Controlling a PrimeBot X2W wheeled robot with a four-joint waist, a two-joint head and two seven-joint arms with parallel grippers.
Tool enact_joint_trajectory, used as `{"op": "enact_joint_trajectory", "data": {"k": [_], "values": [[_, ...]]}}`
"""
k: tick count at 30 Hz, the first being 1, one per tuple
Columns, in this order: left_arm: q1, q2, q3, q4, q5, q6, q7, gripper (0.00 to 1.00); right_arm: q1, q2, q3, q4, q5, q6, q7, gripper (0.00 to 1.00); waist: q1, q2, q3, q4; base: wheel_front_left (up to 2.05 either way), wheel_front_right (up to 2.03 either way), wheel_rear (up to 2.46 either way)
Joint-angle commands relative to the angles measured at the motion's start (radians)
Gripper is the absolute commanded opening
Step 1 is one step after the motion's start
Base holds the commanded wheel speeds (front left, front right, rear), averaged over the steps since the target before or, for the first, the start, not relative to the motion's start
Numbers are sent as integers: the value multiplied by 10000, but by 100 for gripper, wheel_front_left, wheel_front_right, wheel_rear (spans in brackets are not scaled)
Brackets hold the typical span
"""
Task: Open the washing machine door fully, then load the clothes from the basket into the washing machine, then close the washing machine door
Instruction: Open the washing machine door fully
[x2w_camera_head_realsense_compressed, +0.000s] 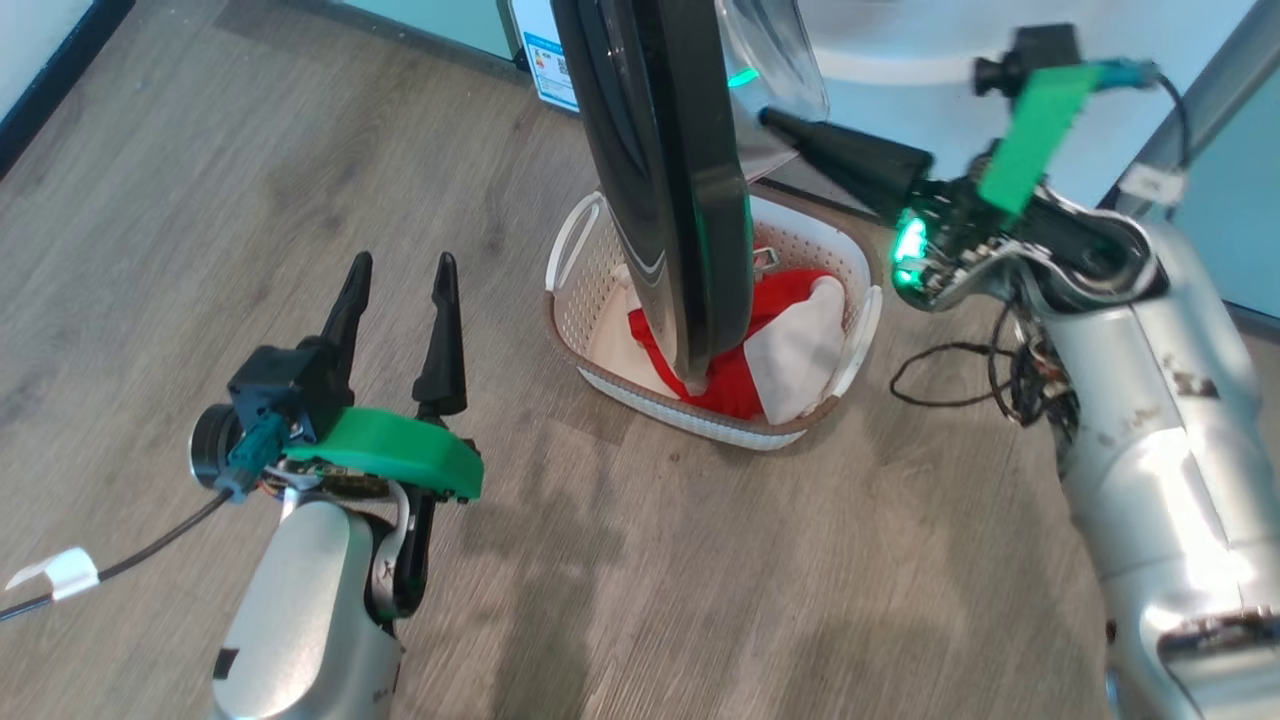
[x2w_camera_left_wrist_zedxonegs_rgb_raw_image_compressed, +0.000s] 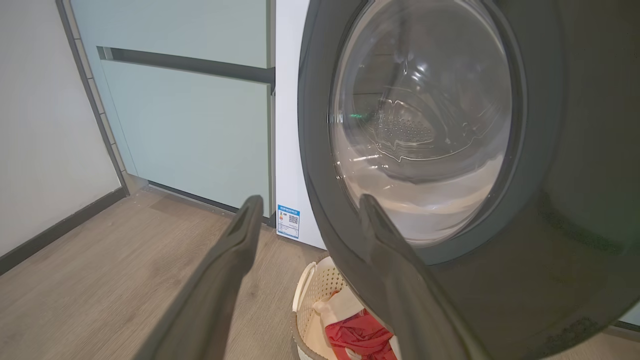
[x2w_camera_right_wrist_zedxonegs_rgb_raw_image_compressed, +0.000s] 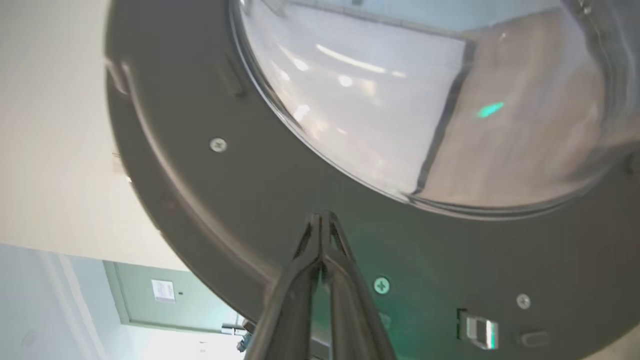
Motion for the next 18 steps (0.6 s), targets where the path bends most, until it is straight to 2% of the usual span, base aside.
{"op": "enact_joint_trajectory", "data": {"k": [1, 2, 4, 5, 6, 18], "values": [[-42, 174, 324, -259, -72, 39, -49, 100, 260, 200, -140, -648, 164, 8, -269, 0, 1, -1, -45, -67, 0, 0, 0], [-36, 175, 322, -241, -62, 32, -49, 100, 518, 180, -305, -949, 222, 8, -454, 1, 1, -1, -76, -98, 0, 0, 0], [-22, 185, 319, -198, -35, 19, -49, 100, 1099, 168, -615, -1589, 358, 8, -752, 27, 1, -1, -139, -174, 0, 0, 0], [-9, 194, 326, -187, -22, 26, -49, 100, 1414, 155, -740, -1922, 381, 8, -895, 48, 1, -1, -175, -223, 0, 0, 0], [7, 206, 334, -182, -11, 32, -49, 100, 1732, 129, -841, -2272, 347, 8, -1053, 100, 1, -1, -202, -266, 0, 0, 0], [248, 420, 442, -136, -12, 73, -49, 100, 5306, 115, -1239, -5653, -346, 8, -2714, 100, 1, -1, -516, -684, 0, 0, 0]]}}
